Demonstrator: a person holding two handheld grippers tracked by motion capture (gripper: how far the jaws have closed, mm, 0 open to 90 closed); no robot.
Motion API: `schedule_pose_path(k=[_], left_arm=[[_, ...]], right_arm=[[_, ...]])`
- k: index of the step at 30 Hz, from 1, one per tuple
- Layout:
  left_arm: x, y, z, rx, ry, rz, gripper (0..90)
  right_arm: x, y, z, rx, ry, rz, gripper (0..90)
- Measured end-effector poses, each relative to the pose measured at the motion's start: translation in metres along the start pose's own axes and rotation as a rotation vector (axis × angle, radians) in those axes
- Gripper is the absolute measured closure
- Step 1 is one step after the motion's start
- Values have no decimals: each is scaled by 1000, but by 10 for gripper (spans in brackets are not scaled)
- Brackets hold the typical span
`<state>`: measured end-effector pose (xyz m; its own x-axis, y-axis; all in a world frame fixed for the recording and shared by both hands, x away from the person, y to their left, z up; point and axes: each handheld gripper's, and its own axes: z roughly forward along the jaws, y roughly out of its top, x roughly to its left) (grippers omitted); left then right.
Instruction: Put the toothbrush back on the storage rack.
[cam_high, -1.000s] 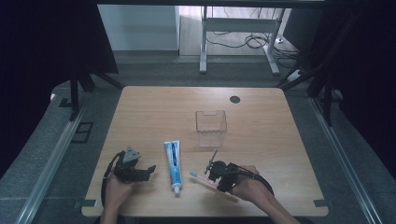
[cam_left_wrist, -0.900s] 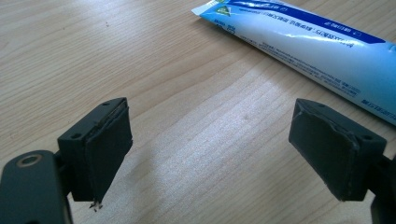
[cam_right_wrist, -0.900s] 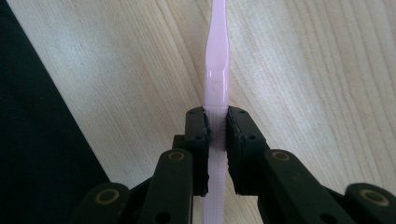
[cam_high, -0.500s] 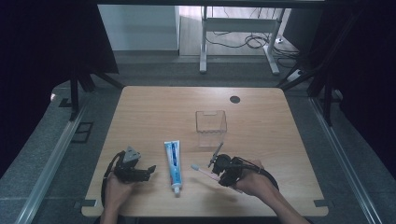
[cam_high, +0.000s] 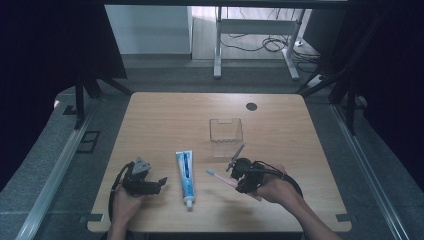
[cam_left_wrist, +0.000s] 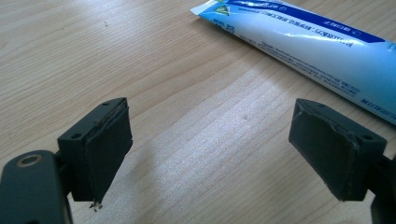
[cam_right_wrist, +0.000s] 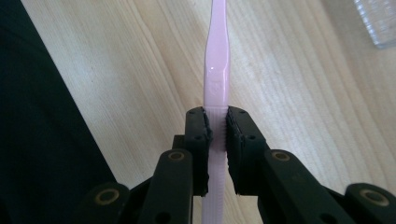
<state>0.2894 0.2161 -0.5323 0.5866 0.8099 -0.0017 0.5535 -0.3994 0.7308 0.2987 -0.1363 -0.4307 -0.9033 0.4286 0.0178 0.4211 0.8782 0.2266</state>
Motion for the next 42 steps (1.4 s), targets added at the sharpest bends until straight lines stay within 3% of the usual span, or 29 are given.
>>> schedule_pose_path(k=[21,30,42], left_arm=[[1,0,-1,-10,-7,-1,132],[-1,1,0,-15,-37,-8,130],[-1,2,0,-10,-42,4,129]], right_arm=[[-30,8,-27,-90,-5,66,789],[-45,13,-33,-122,-16,101,789],[-64,20,-38,-179,-37,148,790]])
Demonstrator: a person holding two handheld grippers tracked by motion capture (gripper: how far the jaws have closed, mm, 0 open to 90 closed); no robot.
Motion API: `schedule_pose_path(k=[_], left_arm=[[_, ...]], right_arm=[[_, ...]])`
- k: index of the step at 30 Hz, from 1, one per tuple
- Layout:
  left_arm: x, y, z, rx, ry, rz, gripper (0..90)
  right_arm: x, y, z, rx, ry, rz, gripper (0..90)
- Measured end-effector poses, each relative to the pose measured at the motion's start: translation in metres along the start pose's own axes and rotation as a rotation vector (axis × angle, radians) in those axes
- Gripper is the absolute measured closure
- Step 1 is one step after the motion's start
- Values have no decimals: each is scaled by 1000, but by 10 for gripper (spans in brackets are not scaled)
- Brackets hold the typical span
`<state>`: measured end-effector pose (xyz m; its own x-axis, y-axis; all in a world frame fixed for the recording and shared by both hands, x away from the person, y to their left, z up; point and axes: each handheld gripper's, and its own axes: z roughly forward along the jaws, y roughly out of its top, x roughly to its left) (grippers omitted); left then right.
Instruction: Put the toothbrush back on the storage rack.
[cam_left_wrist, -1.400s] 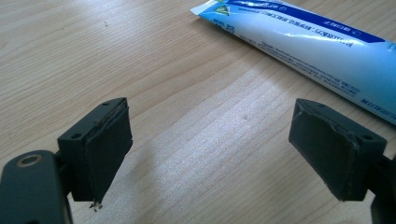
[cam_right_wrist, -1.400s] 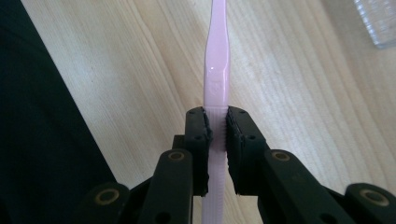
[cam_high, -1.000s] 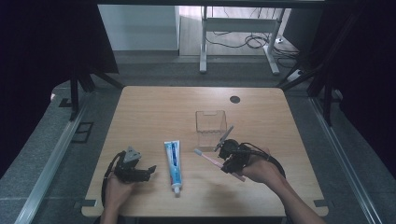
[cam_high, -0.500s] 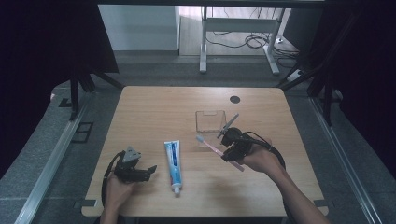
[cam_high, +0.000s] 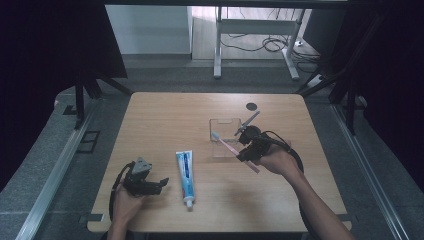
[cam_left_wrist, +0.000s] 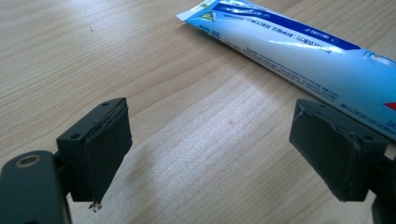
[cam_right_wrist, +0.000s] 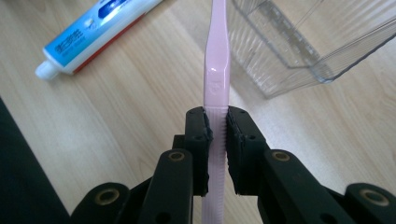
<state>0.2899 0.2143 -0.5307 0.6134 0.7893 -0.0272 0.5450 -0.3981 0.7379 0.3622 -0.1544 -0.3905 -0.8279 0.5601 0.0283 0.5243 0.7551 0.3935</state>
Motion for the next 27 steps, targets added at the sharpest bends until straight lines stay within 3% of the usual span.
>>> schedule_pose_path(k=[9,27], left_arm=[[-1,0,1,2,2,0,129],[-2,1,2,12,2,9,129]], right_arm=[[-11,11,1,-44,-13,37,790],[-21,34,10,-114,-32,62,790]])
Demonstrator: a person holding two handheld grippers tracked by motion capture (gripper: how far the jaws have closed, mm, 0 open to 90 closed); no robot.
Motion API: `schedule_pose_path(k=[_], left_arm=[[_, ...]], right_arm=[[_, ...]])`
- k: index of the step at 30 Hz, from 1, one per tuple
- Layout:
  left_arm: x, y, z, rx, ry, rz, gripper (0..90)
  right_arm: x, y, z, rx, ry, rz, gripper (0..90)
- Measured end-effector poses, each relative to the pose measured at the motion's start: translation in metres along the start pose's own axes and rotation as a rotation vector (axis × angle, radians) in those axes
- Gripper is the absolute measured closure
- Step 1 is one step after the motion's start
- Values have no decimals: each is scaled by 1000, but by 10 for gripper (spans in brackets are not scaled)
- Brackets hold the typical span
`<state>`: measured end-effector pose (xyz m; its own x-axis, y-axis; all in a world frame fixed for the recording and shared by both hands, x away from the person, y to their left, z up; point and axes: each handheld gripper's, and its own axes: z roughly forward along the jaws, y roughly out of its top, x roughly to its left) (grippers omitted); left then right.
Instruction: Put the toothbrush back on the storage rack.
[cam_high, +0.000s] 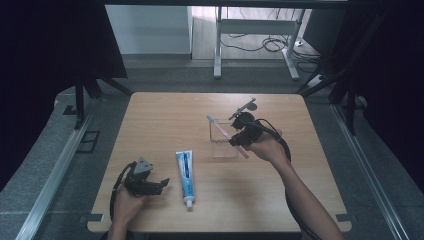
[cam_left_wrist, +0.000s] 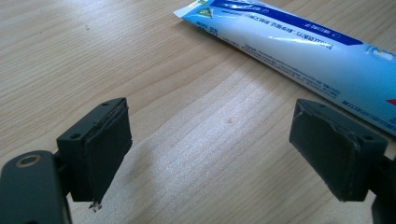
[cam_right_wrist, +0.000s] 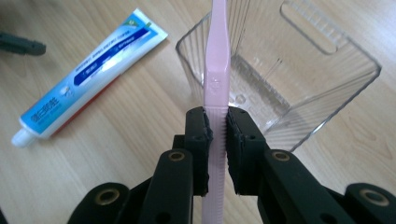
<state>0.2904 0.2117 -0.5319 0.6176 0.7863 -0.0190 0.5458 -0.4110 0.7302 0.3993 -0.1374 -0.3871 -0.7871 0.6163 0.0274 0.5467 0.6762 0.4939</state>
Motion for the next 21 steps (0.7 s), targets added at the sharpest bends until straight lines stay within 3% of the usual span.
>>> schedule_pose_path(k=[21], left_arm=[[-1,0,2,9,-5,9,130]], right_arm=[[-14,18,11,-100,-3,38,790]])
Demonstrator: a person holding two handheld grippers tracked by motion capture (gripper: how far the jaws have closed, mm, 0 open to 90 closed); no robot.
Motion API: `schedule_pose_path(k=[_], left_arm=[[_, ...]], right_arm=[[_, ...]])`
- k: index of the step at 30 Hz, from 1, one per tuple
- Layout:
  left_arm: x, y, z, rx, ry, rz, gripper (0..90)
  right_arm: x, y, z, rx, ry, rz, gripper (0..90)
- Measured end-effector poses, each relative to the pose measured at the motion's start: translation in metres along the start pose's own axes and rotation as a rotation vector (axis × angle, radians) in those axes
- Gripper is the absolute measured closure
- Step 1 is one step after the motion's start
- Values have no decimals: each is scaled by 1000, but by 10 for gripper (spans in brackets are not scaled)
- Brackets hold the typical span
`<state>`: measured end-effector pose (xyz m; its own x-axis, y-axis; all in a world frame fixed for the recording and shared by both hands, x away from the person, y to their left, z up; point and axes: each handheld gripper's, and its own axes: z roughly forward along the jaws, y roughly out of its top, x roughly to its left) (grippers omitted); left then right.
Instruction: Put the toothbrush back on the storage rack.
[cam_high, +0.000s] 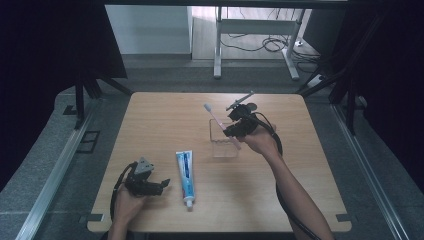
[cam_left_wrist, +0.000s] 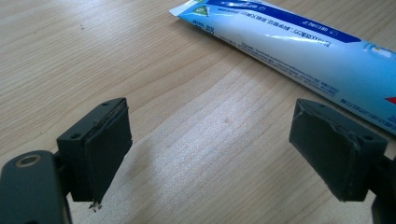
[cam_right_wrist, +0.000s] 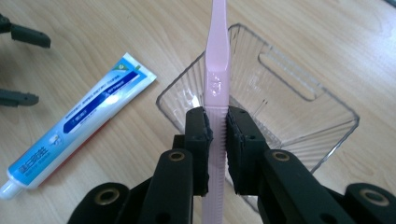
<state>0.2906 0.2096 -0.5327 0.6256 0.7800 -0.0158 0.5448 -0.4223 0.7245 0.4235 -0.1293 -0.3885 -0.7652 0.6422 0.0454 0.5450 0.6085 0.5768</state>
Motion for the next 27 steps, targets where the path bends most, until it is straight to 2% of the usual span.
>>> schedule_pose_path(k=[13,22,25,27], left_arm=[[0,0,-1,-7,-6,-5,130],[0,0,-1,-5,-7,-3,130],[-1,0,-1,-4,-6,-11,130],[0,0,-1,-3,-6,-1,130]], right_arm=[[-8,11,8,-79,-49,1,790],[-13,6,23,-84,-82,-24,790],[-13,4,27,-79,-83,-29,790],[-13,2,33,-79,-79,-39,790]])
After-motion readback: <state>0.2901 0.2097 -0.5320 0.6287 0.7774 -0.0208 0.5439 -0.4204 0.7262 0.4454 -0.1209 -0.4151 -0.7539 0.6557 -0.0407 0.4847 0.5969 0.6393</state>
